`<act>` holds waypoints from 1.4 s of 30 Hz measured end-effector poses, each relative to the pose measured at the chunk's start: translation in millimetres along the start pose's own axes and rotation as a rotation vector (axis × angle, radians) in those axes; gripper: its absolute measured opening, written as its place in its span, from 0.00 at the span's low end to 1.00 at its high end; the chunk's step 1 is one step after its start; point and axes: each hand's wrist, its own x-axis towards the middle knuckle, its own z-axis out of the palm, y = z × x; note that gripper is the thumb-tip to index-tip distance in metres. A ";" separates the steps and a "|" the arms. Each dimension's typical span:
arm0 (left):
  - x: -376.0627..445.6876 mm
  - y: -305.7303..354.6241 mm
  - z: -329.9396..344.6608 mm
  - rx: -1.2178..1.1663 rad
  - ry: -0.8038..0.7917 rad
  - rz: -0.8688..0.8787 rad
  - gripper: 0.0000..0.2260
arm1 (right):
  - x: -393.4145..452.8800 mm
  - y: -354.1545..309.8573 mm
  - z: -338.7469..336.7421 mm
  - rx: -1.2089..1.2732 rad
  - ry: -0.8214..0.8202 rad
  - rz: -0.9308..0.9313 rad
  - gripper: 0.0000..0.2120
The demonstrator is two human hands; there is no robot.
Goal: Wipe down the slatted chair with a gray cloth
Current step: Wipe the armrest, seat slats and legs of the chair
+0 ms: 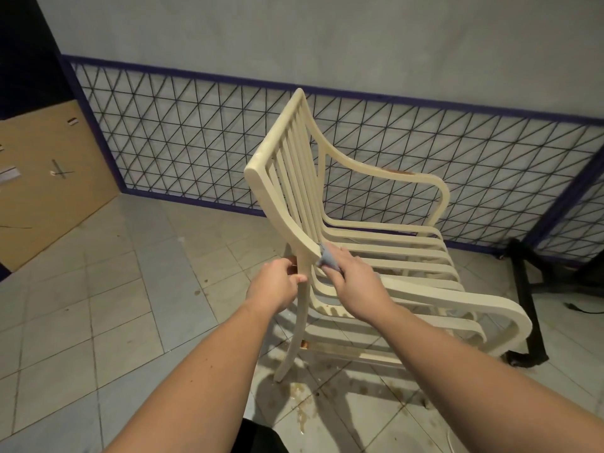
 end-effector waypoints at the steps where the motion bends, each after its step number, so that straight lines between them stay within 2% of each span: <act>1: -0.6 0.8 -1.2 0.028 0.011 0.017 0.02 | 5.8 -15.6 3.3 0.039 -0.006 -0.001 0.24; 3: 0.0 0.9 -3.1 0.096 0.012 0.043 0.06 | 20.0 -45.1 6.3 0.120 -0.031 -0.065 0.24; 6: 4.8 -6.3 -4.0 0.176 -0.050 0.037 0.04 | 37.6 -80.1 -7.4 0.142 -0.030 -0.126 0.21; 7: 7.2 -10.8 -5.5 0.129 -0.089 0.041 0.05 | 41.0 -91.4 -14.8 0.134 0.017 -0.120 0.19; 10: 2.1 -16.1 -31.8 -0.109 -0.186 0.040 0.19 | 43.8 -120.4 -33.6 0.156 0.283 -0.176 0.11; 13: -6.1 -15.6 -71.9 -0.384 -0.070 0.016 0.28 | 51.6 -139.6 -46.6 0.331 0.516 -0.276 0.09; 15: -6.7 -10.0 -96.0 -0.511 -0.014 0.050 0.29 | 62.4 -153.2 -56.0 0.465 0.568 -0.335 0.11; 17: -5.1 -0.2 -113.3 -0.623 -0.032 0.076 0.25 | 73.6 -162.0 -57.5 0.422 0.454 -0.447 0.13; 19: -3.9 9.4 -125.2 -0.743 -0.040 0.069 0.25 | 75.9 -156.8 -44.5 0.163 0.285 -0.575 0.15; 21: -3.1 16.6 -135.5 -0.869 -0.011 0.044 0.24 | 67.5 -133.5 -25.4 0.046 0.297 -0.662 0.19; 23: -0.4 19.7 -145.3 -0.998 0.008 0.002 0.24 | 52.5 -99.5 -11.8 0.079 0.315 -0.640 0.21; 25: 1.0 21.4 -152.0 -1.060 -0.004 -0.003 0.21 | 35.3 -65.9 -3.7 0.038 0.235 -0.603 0.22; 27: 4.4 22.9 -153.6 -1.064 -0.007 -0.011 0.16 | 20.2 -43.3 -4.7 0.059 0.192 -0.594 0.16; 29: 5.4 29.0 -152.6 -1.048 -0.006 -0.023 0.17 | 11.6 -43.1 -15.9 0.101 0.271 -0.619 0.15; 32: 3.9 41.6 -148.5 -1.087 -0.027 -0.017 0.22 | 23.8 -75.9 -38.1 0.156 0.481 -0.585 0.16; 34: 2.9 44.8 -144.5 -1.120 -0.039 -0.005 0.25 | 41.4 -103.8 -45.1 0.143 0.528 -0.638 0.16; 36: 1.8 44.9 -140.4 -1.128 -0.033 0.013 0.26 | 55.7 -119.2 -40.4 0.104 0.431 -0.670 0.17; 38: -2.0 45.9 -136.7 -1.121 -0.028 0.031 0.25 | 56.7 -109.5 -28.7 0.096 0.311 -0.627 0.20; 42: -4.9 41.3 -126.9 -1.072 -0.047 0.048 0.29 | 28.2 -35.7 -2.4 0.016 0.166 -0.454 0.25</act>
